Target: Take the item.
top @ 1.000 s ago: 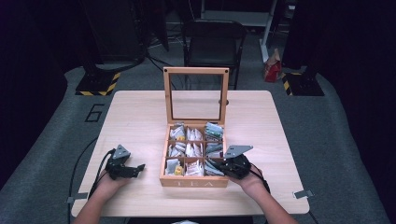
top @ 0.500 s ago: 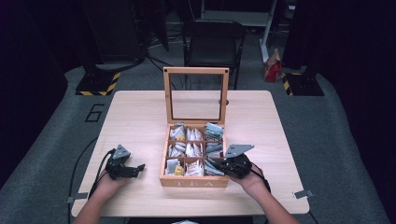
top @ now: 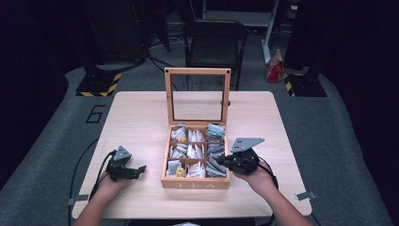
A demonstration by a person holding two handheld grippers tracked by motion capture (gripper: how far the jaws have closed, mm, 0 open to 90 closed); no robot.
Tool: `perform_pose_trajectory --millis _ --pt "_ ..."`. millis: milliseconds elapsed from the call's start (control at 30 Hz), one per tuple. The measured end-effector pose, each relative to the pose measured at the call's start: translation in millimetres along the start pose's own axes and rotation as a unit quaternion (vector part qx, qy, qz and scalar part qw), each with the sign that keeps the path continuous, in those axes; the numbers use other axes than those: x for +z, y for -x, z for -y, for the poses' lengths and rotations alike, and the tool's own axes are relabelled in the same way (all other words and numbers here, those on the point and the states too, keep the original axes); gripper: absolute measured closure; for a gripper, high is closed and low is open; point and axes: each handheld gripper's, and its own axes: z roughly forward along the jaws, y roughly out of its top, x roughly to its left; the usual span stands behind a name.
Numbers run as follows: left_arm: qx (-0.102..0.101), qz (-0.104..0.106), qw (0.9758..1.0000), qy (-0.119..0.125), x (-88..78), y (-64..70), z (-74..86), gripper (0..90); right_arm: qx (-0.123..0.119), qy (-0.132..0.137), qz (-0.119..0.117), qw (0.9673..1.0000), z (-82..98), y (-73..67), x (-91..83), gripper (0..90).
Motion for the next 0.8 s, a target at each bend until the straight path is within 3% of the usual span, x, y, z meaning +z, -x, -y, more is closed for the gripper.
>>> perform_pose_trajectory --millis 267,567,800 --pt "0.000 0.000 1.0000 0.000 0.0 0.0 0.0 12.9 -0.001 0.019 -0.006 0.9998 -15.3 0.1 -14.6 89.9" --pt "0.000 0.000 1.0000 0.000 0.0 0.0 0.0 12.9 0.004 0.030 -0.003 0.9995 -20.7 5.3 -24.1 89.9" --pt "0.000 0.000 1.0000 0.000 0.0 0.0 0.0 12.9 0.011 0.035 0.015 0.9992 -19.5 14.9 -36.6 90.0"
